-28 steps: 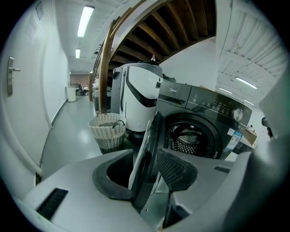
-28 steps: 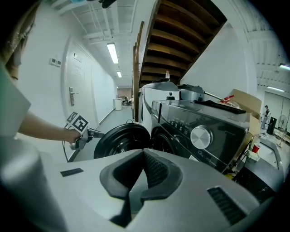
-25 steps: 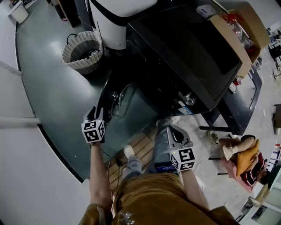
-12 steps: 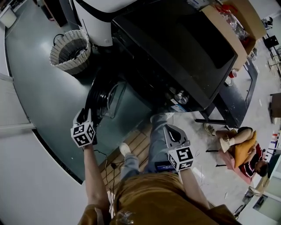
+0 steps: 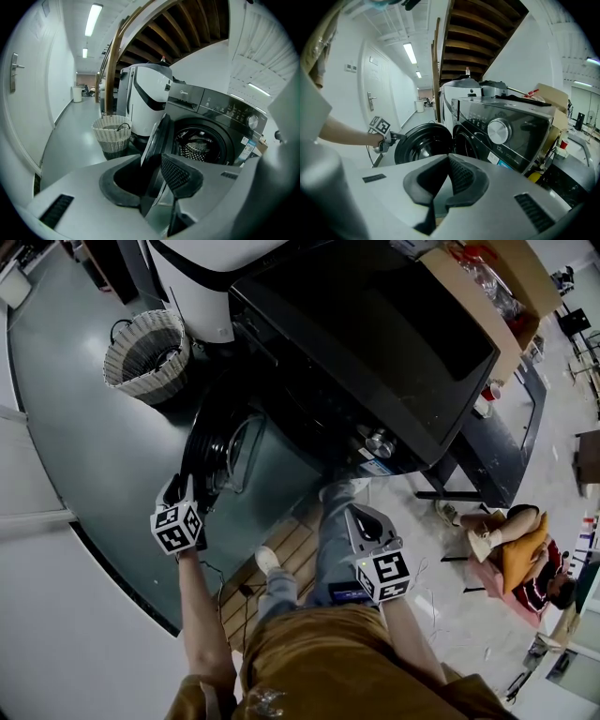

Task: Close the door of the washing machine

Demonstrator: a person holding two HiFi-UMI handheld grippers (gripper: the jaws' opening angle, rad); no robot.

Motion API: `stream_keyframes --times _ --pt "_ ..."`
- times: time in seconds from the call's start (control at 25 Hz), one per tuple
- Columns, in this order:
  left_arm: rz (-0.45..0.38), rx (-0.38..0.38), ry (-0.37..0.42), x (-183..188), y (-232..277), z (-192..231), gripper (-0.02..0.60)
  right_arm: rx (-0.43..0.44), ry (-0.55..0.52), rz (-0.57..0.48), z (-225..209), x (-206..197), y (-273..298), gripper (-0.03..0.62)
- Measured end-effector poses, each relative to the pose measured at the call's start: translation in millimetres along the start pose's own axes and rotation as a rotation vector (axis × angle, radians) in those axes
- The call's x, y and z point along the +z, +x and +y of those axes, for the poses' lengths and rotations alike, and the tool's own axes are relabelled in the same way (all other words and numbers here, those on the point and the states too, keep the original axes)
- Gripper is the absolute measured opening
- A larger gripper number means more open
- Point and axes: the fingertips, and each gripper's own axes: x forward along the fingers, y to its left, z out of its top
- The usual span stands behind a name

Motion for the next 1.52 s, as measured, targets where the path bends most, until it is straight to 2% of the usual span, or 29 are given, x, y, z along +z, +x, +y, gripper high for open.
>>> stream_keyframes --times 1.04,1.52 --pt "0.075 -0.09 0.057 -23.7 -7.9 -70.7 0.126 -0.068 0.053 -0.084 -27.3 1.5 -42.9 0.012" --pt "0.109 -0.14 0.112 -28.6 -8.9 -97.0 0.12 -0.108 0.073 -0.104 -40.9 0.9 -60.3 0.012"
